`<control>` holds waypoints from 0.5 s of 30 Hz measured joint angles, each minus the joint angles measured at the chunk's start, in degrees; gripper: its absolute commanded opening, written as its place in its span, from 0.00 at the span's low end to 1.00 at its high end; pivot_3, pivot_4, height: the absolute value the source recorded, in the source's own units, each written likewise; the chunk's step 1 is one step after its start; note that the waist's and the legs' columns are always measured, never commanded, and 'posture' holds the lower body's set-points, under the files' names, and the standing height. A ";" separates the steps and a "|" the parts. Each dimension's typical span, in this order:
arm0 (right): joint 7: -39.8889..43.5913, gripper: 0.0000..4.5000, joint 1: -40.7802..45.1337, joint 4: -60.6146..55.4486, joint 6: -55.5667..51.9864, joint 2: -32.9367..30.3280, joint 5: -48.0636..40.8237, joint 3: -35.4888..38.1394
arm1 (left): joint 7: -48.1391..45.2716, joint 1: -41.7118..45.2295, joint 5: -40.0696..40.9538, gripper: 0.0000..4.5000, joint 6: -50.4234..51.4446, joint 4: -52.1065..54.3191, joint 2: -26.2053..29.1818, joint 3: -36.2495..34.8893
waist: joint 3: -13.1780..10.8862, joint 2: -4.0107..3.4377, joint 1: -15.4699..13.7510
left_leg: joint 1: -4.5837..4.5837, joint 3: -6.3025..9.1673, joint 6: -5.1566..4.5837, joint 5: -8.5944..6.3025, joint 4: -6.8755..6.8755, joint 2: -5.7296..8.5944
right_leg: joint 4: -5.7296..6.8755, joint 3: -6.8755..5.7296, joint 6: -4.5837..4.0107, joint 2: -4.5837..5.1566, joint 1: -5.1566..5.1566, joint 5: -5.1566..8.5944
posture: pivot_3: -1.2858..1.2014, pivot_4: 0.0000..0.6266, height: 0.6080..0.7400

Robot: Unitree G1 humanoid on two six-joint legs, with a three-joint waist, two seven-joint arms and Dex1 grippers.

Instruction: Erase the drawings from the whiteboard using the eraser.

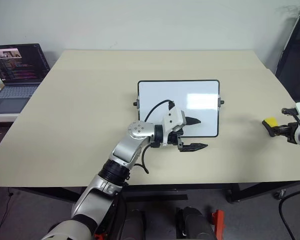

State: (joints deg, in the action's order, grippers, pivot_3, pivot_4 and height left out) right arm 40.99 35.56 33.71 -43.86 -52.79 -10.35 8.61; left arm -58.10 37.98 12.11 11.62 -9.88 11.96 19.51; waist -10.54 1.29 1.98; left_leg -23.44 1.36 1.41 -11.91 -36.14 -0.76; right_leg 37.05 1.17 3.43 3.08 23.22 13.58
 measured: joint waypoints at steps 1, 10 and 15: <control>-0.14 0.15 -0.06 -0.43 -0.72 0.91 -0.08 0.02 | 0.00 -0.27 -0.01 1.00 0.06 0.03 0.19 0.00 | 0.00 0.00 -0.02 | 0.00 -0.01 0.00 0.00 -0.01 0.00 | 0.00 0.01 0.01 0.00 -0.01 0.00 | 0.52 0.24 1.00; -3.04 0.15 -1.21 -2.73 -4.10 3.71 -1.01 0.35 | 0.78 -2.12 0.01 1.00 0.88 1.53 1.71 -0.20 | 0.00 -0.01 -0.30 | -0.04 0.01 0.00 0.00 -0.02 0.02 | -0.03 -0.02 0.01 0.02 -0.01 -0.02 | 0.52 0.24 1.00; -4.24 0.15 -0.91 -2.20 -4.18 3.69 -0.63 0.35 | 1.19 -2.48 0.05 1.00 1.62 2.80 1.94 -0.23 | 0.01 -0.01 -0.30 | -0.03 0.02 0.00 0.00 -0.05 0.02 | -0.03 -0.02 0.03 0.02 -0.04 -0.02 | 0.52 0.24 1.00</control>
State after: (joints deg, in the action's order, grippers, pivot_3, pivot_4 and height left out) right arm 36.75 34.65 31.51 -48.03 -49.10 -10.98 8.96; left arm -56.92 35.49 12.16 13.24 -7.08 13.90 19.28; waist -10.54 1.28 1.68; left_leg -23.47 1.38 1.41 -11.91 -36.20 -0.74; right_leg 37.03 1.15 3.46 3.11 23.18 13.55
